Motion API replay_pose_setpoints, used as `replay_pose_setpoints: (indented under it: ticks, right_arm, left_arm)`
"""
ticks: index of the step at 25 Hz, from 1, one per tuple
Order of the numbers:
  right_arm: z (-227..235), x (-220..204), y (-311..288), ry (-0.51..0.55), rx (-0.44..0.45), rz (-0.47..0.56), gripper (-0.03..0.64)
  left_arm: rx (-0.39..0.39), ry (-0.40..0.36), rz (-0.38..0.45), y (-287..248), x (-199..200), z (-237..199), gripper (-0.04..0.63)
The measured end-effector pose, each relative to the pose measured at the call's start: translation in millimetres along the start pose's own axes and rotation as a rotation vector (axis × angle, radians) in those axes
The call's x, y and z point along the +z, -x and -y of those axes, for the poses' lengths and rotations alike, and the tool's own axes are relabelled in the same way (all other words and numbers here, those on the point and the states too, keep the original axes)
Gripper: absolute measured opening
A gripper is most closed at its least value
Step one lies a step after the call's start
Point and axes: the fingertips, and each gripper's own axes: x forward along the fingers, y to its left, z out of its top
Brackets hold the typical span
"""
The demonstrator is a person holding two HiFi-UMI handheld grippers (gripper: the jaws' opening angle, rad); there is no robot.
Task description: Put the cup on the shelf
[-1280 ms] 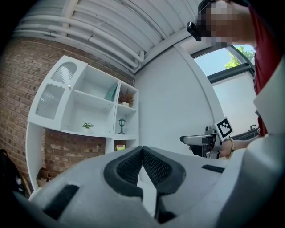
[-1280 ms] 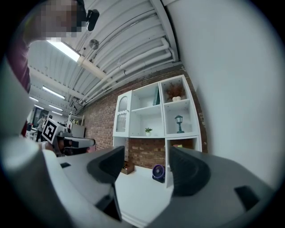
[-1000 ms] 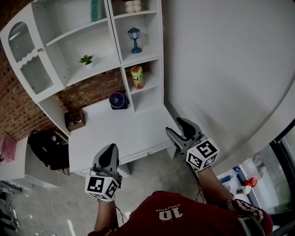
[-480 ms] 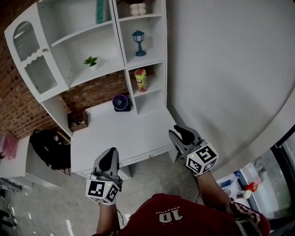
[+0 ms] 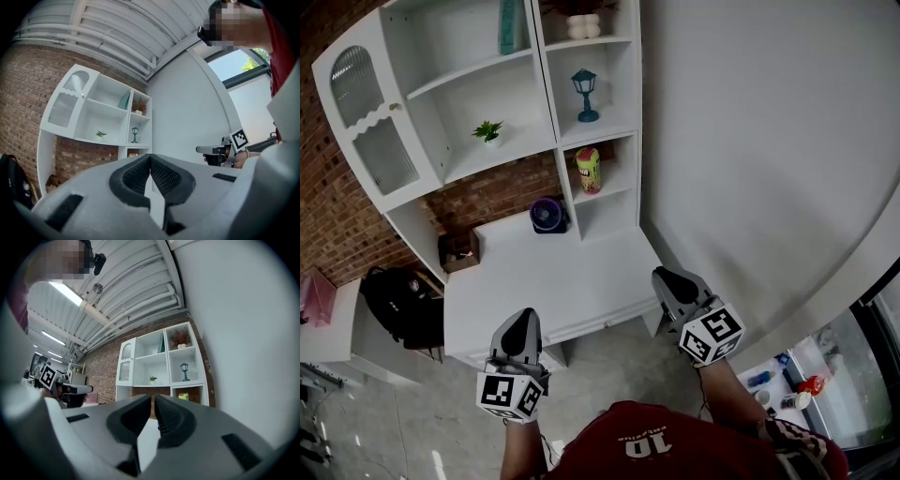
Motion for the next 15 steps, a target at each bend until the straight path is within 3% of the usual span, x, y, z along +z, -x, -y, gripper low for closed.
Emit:
replay_pose_setpoints:
  ticks: [10, 15]
  right_arm:
    - [0.5, 3.3, 3.4, -0.02, -0.013, 0.025, 0.003]
    - [-1.6, 1.5, 2.5, 0.018, -0.04, 0.019, 0.002]
  left_arm:
    - [-0.01, 0.011, -0.005, -3.1, -5.5, -0.6, -0.006]
    - [-0.01, 0.014, 0.0, -1.9, -2.3, -3.5, -0.006]
